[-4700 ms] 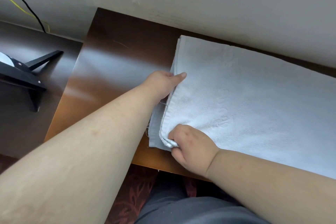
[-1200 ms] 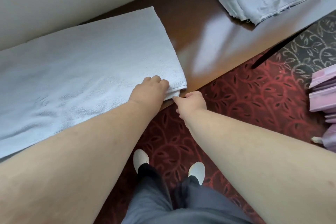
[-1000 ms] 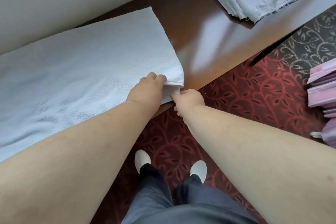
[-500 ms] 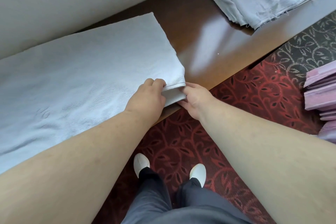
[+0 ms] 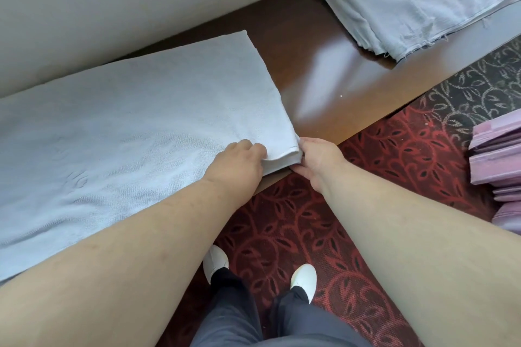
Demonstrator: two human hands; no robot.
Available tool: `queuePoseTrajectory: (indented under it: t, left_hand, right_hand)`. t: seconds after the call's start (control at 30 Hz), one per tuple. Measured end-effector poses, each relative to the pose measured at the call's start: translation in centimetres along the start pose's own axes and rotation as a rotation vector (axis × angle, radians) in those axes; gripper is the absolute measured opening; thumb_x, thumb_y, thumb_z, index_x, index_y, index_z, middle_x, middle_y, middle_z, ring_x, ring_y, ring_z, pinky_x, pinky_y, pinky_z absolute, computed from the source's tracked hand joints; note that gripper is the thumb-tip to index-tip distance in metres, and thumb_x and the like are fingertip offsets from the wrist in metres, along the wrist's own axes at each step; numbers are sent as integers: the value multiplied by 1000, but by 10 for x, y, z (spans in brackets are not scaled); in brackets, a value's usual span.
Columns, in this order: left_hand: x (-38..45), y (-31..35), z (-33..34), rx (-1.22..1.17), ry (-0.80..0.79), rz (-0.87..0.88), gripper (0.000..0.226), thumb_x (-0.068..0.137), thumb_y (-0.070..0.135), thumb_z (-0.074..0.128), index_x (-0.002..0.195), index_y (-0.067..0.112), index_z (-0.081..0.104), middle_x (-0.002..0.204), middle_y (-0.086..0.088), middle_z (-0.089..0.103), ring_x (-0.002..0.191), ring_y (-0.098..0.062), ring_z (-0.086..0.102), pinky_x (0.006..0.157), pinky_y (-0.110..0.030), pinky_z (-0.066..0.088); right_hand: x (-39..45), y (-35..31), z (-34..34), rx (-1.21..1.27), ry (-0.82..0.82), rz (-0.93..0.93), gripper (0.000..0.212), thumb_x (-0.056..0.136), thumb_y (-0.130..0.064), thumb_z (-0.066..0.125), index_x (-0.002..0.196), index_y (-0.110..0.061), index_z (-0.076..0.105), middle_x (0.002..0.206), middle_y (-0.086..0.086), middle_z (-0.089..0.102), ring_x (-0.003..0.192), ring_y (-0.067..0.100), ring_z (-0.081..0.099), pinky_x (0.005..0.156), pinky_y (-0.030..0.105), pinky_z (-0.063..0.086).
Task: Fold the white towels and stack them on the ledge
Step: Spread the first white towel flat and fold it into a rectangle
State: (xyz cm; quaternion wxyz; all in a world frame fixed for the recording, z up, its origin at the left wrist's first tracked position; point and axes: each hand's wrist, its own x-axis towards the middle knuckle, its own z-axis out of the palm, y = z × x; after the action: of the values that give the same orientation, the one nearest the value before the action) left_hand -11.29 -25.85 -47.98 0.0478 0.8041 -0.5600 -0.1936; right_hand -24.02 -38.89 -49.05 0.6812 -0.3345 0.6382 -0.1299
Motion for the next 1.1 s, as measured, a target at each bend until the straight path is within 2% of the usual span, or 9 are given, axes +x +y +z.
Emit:
queuePoseTrajectory:
  t: [0.13,0.3,0.4,0.57,0.73,0.87,0.93,1.0,1.1]
  left_hand:
    - [-1,2,7,6,-13,165,33,99,31,42,132,36,46,125,3,48,108,-24,43,92,-36,41]
    - [-18,-19,0,-126,-31,45,59,92,23,55,144,37,30,140,4,33,122,-21,42,100,-32,40]
    - [-27,-30,-10,39,-150,38,66,90,24,58,146,33,25,135,2,39,119,-23,42,98,-32,39]
    - [-23,-40,-25,244,-286,36,88,81,3,57,151,31,12,124,-1,48,109,-24,49,88,-32,44]
    - [4,-30,-31,192,-352,28,85,87,1,47,152,36,4,119,-3,45,99,-27,53,78,-35,46]
    - [27,-27,-43,-37,-637,56,82,88,33,60,152,38,8,132,-1,50,113,-26,56,95,-40,47]
    - [58,-30,-62,-202,-742,-18,70,81,57,62,142,38,35,116,4,63,103,-17,62,90,-34,49]
    - [103,-36,-84,-354,-577,-138,43,85,60,56,120,36,59,97,7,67,87,-12,66,75,-26,49]
    - [181,-52,-108,-447,-182,-369,37,96,41,51,131,30,50,111,-6,65,96,-27,65,82,-33,53]
  right_hand:
    - [-2,-9,-5,-237,-154,-14,37,92,-52,58,104,-18,67,100,1,77,89,18,74,69,32,59]
    - [0,-11,-1,-373,-74,-117,10,93,-24,69,90,-16,65,105,7,71,91,20,69,70,33,61]
    - [0,-13,4,-352,-10,-126,13,89,-26,73,90,-15,66,101,8,73,95,26,71,88,46,58]
    - [1,-25,18,-269,58,-211,11,89,-29,71,93,-20,68,96,2,74,91,23,71,89,45,58]
    - [8,-44,23,-146,161,-239,11,93,-28,63,102,-25,68,102,0,73,96,23,69,92,45,56]
    - [14,-47,8,-156,102,-158,48,86,6,40,113,-19,71,104,4,74,100,28,69,91,45,57]
    - [18,-47,-1,-119,-14,-132,57,83,13,34,116,-16,71,106,7,75,100,28,70,91,45,57]
    - [19,-51,-6,-57,-118,-117,61,81,18,31,118,-13,70,107,9,75,98,28,72,87,42,59]
    - [24,-52,-9,43,-123,-70,61,82,20,33,123,-13,63,114,7,72,102,26,71,83,38,58]
